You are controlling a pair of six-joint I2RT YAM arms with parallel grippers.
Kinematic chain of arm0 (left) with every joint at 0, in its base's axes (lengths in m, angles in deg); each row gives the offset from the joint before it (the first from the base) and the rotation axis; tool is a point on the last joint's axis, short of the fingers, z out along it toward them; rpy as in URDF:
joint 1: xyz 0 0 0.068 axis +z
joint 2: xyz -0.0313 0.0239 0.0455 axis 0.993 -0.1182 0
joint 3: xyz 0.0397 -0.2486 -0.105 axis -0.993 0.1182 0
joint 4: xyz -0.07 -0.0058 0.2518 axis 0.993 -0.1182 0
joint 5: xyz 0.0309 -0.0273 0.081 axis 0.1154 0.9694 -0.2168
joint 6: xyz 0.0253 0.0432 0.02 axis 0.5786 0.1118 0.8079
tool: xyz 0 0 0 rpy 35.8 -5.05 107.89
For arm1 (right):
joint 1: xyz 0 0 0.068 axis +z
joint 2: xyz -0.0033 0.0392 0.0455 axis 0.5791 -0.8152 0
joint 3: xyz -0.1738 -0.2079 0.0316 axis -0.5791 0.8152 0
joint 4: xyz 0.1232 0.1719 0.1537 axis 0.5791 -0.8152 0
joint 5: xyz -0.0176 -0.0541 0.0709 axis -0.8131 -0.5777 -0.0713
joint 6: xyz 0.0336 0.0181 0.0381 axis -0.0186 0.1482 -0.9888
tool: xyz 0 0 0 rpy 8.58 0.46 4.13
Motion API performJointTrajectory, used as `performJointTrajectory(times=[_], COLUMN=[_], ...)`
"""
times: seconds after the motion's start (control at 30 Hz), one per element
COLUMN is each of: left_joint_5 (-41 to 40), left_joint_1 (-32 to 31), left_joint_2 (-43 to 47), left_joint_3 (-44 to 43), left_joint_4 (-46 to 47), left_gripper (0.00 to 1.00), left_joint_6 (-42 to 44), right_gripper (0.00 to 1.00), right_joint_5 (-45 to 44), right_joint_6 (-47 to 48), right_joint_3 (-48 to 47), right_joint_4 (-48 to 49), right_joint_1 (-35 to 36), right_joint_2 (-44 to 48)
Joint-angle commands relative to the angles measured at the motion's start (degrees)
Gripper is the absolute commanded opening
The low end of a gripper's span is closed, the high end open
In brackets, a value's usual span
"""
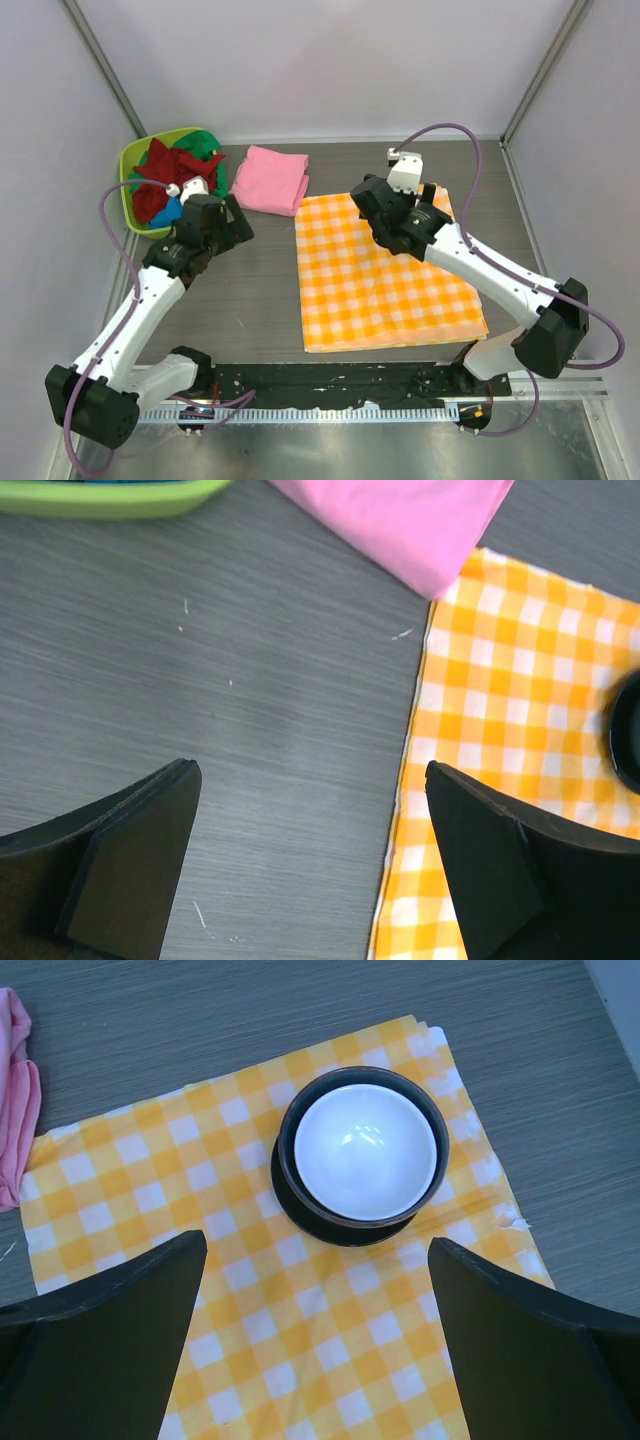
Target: Fold and stack the t-shirts
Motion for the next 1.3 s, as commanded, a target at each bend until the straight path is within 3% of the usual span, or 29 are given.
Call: performJointTrajectory(times=[0.0,0.27,0.5,0.7,1.0,1.27], left_joint_5=[2.19,1.57,3.33,4.39,4.82,5.00], left_joint_1=[-0.31,-0.66,-0.75,-1.01,-1.10,-1.19], left_joint_2=[1.38,2.61,3.23,2.00,0.42,0.42], left_joint_3=[3.22,9.37,11.84,13.25,13.69,13.69], left_joint_4=[5.31,9.00,10.32,12.79,14.63,14.90], left_gripper=[1.00,1.00,1.00,1.00,1.00,1.00], left_joint_6=[-2.76,-6.02,-8.12,-8.48,-8.39,-8.57], right_gripper=[1.00,1.00,1.00,1.00,1.00,1.00], right_joint_5=[-4.83,3.95,8.70,7.47,14.31,21.71], right_joint_6=[0.44,-1.23,-5.98,-6.06,-1.24,0.17], right_joint_3=[-3.85,-2.27,6.76,11.96,9.42,5.21], right_joint_4=[-5.18,-5.97,-6.33,-1.23,6.50,11.78], right_joint_1=[-0.19,-3.09,-8.97,-12.93,-27.24,-32.36], right_joint_2=[-1.27,-0.92,-1.71,-1.28,-5.92,-15.24])
